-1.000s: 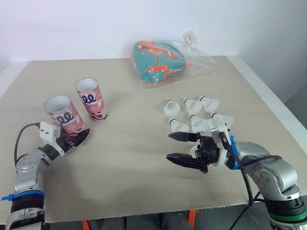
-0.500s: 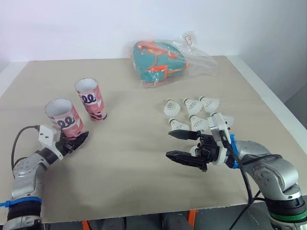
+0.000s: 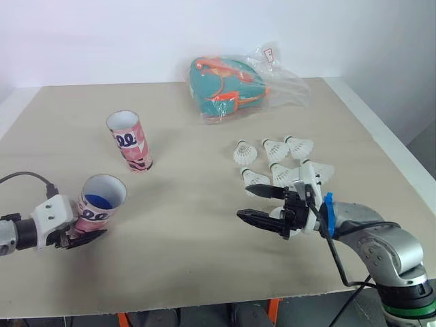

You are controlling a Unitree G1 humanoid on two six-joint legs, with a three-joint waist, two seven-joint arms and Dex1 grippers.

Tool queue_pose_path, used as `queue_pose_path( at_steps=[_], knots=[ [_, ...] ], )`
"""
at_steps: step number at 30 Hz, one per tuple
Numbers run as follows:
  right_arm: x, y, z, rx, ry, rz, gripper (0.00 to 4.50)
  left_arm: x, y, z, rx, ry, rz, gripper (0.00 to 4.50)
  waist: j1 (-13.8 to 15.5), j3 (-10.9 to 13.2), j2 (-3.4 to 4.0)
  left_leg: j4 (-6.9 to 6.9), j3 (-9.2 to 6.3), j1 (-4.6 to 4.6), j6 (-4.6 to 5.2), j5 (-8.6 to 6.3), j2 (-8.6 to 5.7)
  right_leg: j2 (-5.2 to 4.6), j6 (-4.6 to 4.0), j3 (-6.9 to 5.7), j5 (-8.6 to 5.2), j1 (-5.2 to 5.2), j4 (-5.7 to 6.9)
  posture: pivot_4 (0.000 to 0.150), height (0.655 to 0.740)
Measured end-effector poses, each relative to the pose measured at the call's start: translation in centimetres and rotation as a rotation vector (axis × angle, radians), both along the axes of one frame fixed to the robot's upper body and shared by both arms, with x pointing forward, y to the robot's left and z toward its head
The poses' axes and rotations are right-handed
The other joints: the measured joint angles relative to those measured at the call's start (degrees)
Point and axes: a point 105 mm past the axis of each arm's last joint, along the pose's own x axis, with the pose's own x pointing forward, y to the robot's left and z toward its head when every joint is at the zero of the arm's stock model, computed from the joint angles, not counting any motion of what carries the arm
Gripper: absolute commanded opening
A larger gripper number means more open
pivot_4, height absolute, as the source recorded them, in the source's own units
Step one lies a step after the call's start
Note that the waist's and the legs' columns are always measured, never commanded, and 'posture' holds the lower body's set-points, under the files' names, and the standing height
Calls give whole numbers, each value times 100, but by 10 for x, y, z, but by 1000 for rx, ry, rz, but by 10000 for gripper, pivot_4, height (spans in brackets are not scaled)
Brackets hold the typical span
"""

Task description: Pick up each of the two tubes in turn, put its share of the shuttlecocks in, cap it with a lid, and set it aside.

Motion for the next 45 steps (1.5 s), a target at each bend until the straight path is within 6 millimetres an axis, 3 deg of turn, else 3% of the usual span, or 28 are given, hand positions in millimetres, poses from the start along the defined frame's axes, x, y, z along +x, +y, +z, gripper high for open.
queue_pose_path(
  at_steps=[9,20,27,31,38,45],
  knots=[
    [20,-2,-26,-127,-27,-210,45000,4,-13,1,68,47,-117,34166,6,-4,17,8,-1,-11,2,-1,-8,-2,10,2,3,-9,12,1500,7400],
    [35,-2,-39,-179,-59,-307,45000,3,-36,0,53,96,-223,34166,7,-9,30,11,-5,-20,2,-1,-14,-5,15,4,5,-9,15,1500,7400],
    [56,-4,-45,-222,-84,-402,45000,-6,-47,-2,8,138,-256,34166,-7,-9,29,12,-16,-23,2,-1,-12,6,0,4,-1,-19,39,1500,7400],
    [64,1,-44,-232,-112,-418,33356,-7,-46,-3,10,139,-253,33855,-12,-9,30,15,-19,-21,2,-1,-12,9,-11,5,-7,-26,66,1500,7400],
    [67,12,-47,-279,-150,-415,246,-8,-46,-3,5,137,-255,33855,-13,-9,30,19,-24,-19,2,-1,-12,13,-16,5,-10,-25,74,1500,7400],
    [63,15,-48,-267,-140,-373,246,-9,-47,-4,5,134,-263,33855,-13,-9,30,20,-24,-16,2,-1,-11,14,-17,5,-11,-24,77,1500,7400]
  ],
)
